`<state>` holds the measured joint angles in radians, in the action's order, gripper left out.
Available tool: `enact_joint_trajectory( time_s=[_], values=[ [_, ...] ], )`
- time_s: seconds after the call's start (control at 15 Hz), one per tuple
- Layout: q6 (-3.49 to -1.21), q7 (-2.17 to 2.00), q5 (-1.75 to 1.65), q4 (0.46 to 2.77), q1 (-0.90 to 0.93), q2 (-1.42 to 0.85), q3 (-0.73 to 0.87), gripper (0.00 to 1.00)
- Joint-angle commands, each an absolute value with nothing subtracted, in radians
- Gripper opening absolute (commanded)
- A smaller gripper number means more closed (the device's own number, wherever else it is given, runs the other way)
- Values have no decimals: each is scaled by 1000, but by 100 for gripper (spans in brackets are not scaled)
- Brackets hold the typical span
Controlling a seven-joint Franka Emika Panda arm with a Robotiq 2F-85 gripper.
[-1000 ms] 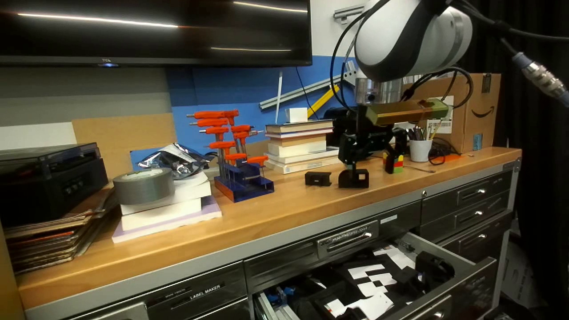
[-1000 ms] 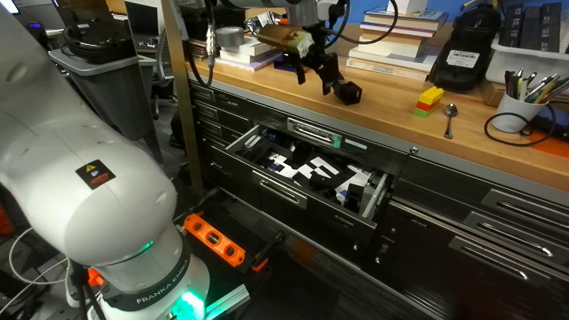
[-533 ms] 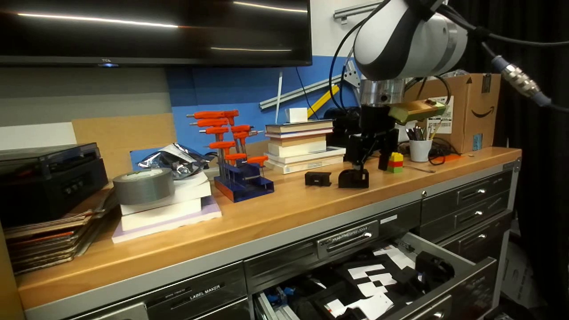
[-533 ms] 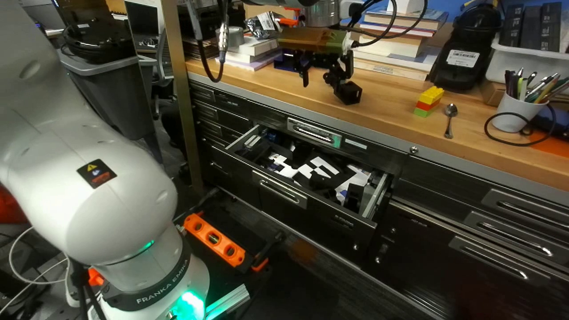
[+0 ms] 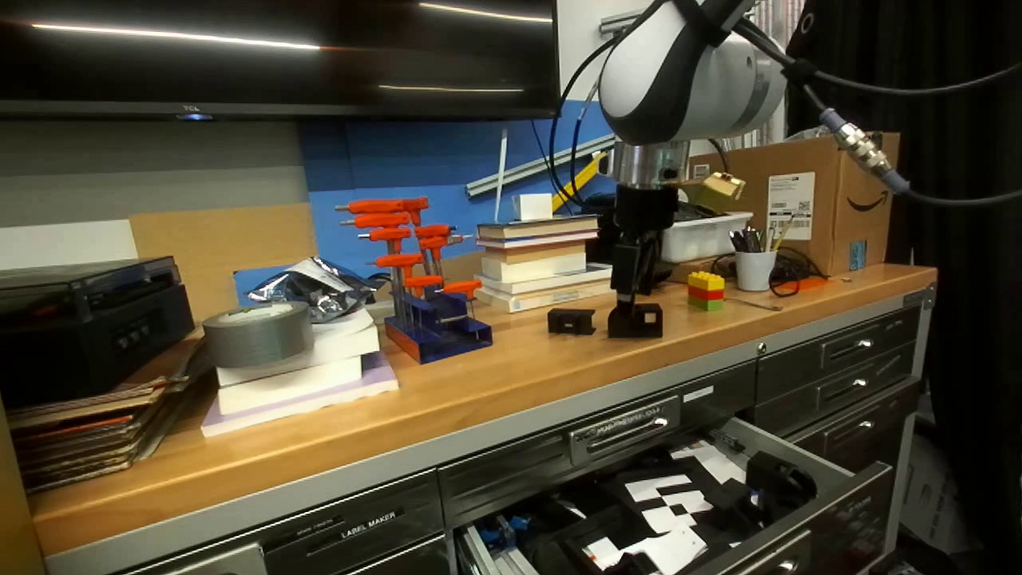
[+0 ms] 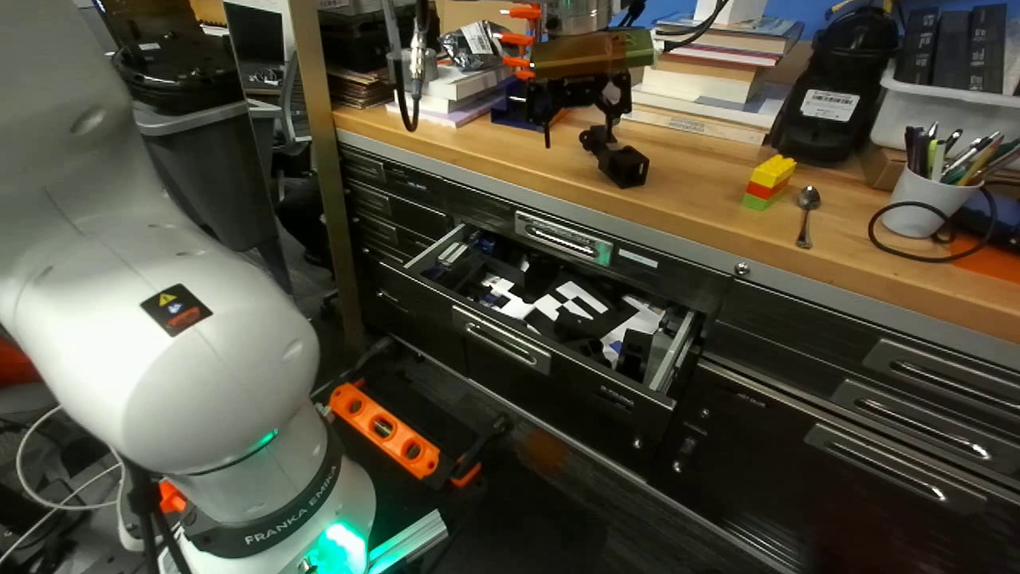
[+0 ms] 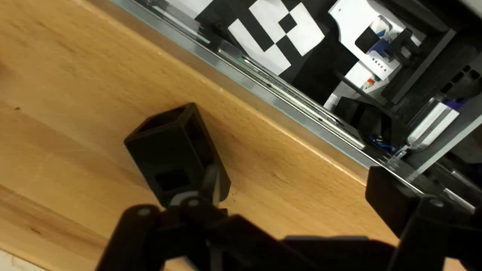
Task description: Put the blue objects into the drawer then close the drawer.
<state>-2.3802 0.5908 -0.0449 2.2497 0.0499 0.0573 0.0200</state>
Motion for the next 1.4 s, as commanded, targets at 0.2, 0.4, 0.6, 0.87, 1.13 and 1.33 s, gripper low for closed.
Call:
enact_joint_trajectory(
  time_s=[0.2,0.4,0.6,0.87,1.13,1.33],
  values=[
    [-2385,922,-129,2202,18,0,26,100],
    [-2418,1029,-181,2201,-1,-21,34,100],
    [-2462,1081,-164,2183,-20,-40,41,100],
    [-2532,1074,-146,2143,-41,-88,46,100],
    [-2502,1123,-56,2066,-65,-177,34,100],
    [-2460,1158,28,1988,-92,-261,17,100]
  ],
)
